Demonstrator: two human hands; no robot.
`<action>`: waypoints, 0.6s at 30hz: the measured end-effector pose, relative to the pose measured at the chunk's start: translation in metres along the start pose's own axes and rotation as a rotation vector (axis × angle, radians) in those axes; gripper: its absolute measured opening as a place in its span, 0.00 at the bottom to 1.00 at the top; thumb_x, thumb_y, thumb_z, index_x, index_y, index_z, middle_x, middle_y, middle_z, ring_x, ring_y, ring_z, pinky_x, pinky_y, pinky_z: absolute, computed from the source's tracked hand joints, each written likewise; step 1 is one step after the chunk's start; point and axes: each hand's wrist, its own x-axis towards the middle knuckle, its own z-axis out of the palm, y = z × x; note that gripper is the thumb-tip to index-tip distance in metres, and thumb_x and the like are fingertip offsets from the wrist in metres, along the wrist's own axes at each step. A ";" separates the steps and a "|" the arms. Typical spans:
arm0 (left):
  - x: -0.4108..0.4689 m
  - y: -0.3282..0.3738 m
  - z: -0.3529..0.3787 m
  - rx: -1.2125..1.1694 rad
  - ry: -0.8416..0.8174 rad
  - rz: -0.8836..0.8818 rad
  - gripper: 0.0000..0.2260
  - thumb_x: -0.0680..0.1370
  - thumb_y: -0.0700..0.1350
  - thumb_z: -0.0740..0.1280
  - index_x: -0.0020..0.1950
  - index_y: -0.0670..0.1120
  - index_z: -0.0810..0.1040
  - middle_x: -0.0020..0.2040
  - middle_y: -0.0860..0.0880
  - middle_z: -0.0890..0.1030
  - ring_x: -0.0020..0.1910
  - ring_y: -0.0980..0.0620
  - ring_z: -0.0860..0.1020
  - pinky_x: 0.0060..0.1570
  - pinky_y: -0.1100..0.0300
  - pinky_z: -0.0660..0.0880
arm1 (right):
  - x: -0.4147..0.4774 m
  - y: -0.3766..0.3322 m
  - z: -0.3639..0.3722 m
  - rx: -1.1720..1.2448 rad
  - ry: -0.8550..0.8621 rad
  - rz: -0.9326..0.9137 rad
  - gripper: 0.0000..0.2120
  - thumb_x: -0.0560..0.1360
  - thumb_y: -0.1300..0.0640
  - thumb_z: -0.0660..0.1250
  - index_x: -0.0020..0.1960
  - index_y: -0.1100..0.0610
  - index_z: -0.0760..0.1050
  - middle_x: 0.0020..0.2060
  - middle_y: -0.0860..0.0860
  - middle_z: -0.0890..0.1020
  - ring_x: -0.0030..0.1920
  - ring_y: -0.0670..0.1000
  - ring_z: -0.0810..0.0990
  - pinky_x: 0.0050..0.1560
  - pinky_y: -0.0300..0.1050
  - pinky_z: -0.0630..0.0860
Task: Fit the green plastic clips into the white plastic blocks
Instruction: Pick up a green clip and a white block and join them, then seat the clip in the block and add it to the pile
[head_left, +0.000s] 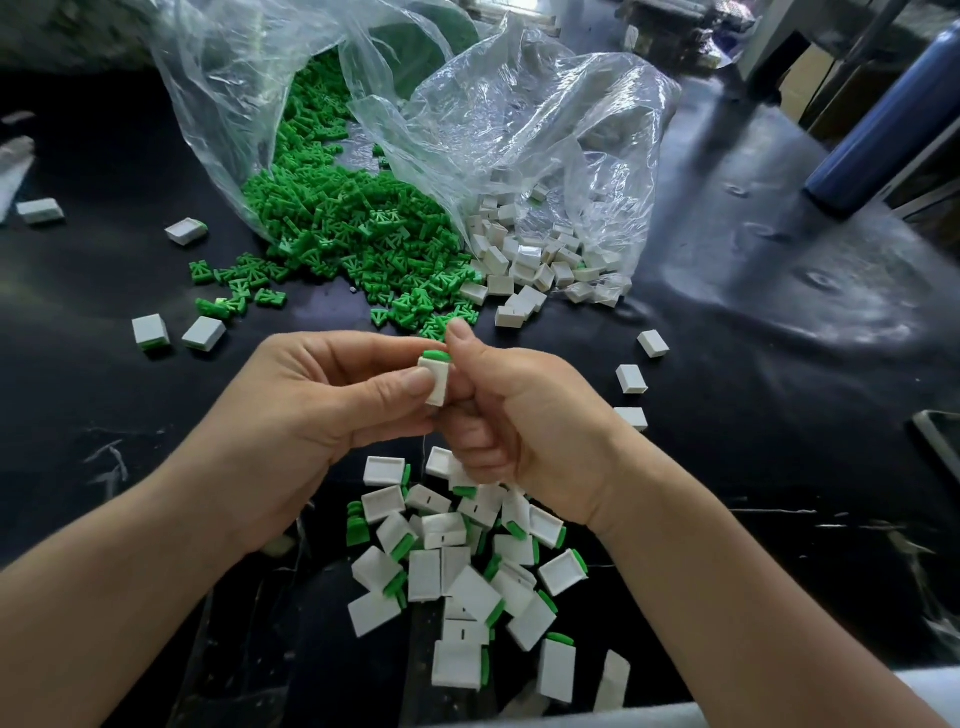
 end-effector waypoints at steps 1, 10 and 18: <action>0.001 0.000 -0.001 -0.004 0.019 0.001 0.15 0.59 0.44 0.71 0.42 0.42 0.84 0.41 0.41 0.85 0.40 0.47 0.84 0.37 0.62 0.79 | 0.000 0.000 -0.002 -0.099 0.057 -0.042 0.26 0.79 0.43 0.50 0.32 0.60 0.70 0.19 0.46 0.64 0.20 0.44 0.58 0.21 0.34 0.55; -0.007 0.000 0.006 0.288 -0.091 0.018 0.14 0.55 0.48 0.74 0.39 0.50 0.85 0.33 0.44 0.84 0.28 0.55 0.80 0.25 0.67 0.74 | 0.010 0.000 -0.033 -0.843 0.747 -0.340 0.11 0.77 0.51 0.62 0.46 0.56 0.80 0.32 0.44 0.77 0.37 0.45 0.75 0.41 0.44 0.69; -0.004 0.000 0.007 0.280 0.008 0.023 0.14 0.57 0.52 0.69 0.40 0.51 0.85 0.35 0.46 0.84 0.27 0.56 0.78 0.22 0.68 0.69 | 0.026 0.009 -0.043 -1.199 0.737 -0.324 0.23 0.77 0.60 0.60 0.71 0.54 0.63 0.70 0.49 0.65 0.71 0.49 0.58 0.68 0.44 0.54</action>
